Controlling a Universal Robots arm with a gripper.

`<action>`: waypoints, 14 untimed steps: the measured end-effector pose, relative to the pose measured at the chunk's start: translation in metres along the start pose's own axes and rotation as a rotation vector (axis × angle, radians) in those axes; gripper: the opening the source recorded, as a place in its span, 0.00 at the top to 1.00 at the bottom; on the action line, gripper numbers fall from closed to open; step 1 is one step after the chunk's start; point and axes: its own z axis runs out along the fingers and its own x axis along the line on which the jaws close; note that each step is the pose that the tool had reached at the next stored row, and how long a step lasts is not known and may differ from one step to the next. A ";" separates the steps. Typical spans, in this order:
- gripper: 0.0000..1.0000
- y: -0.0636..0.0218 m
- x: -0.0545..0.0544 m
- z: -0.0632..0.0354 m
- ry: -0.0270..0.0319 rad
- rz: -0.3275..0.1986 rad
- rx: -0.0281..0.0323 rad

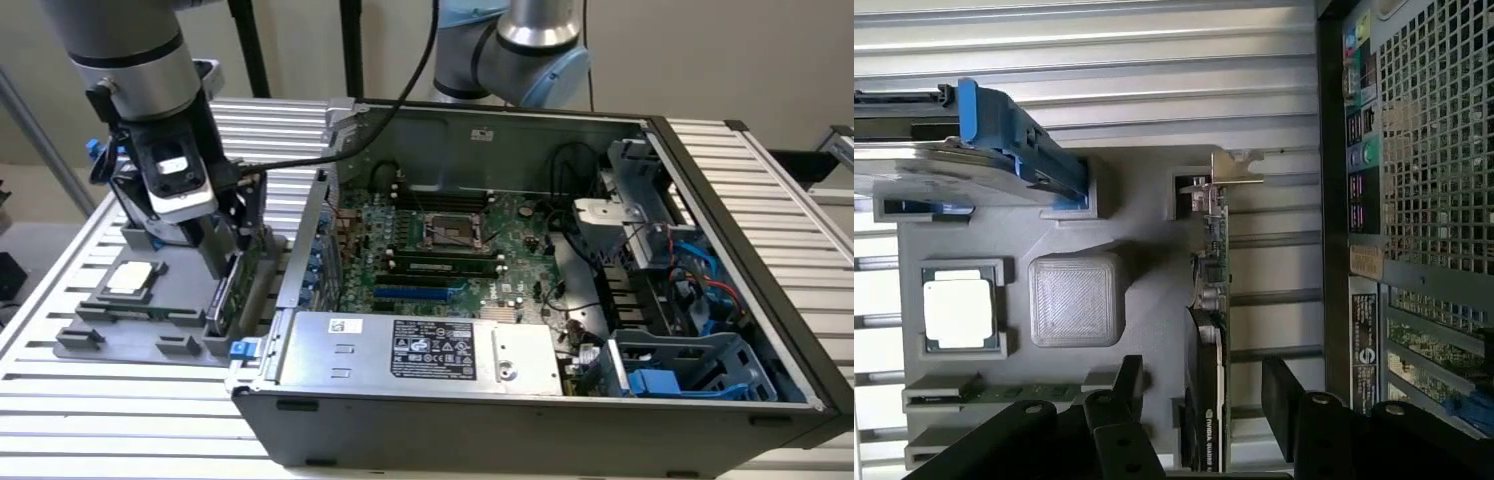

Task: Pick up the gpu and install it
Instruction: 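Pick up the gpu and move the gpu toward the slot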

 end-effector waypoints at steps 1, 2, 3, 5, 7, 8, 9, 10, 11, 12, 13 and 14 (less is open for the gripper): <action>0.00 -0.0004 0.000 0.0019 0.0000 0.000 0.0000; 0.00 -0.0008 0.000 0.0037 -0.0001 0.000 0.0000; 0.00 -0.0013 -0.001 0.0056 0.0000 0.000 0.0000; 0.00 -0.0023 -0.002 0.0092 -0.0002 0.000 -0.0002; 0.00 -0.0034 -0.002 0.0129 -0.0001 0.000 0.0001; 0.00 -0.0039 -0.003 0.0147 -0.0001 0.000 0.0000; 0.00 -0.0044 -0.003 0.0164 0.0000 0.000 0.0000; 0.00 -0.0050 -0.004 0.0184 0.0000 0.000 -0.0001; 0.00 -0.0054 -0.004 0.0202 -0.0001 0.000 0.0000; 0.00 -0.0058 -0.004 0.0220 -0.0001 0.000 -0.0001; 0.00 -0.0060 -0.005 0.0238 -0.0001 0.001 -0.0001; 0.00 -0.0061 -0.005 0.0256 -0.0001 0.001 0.0000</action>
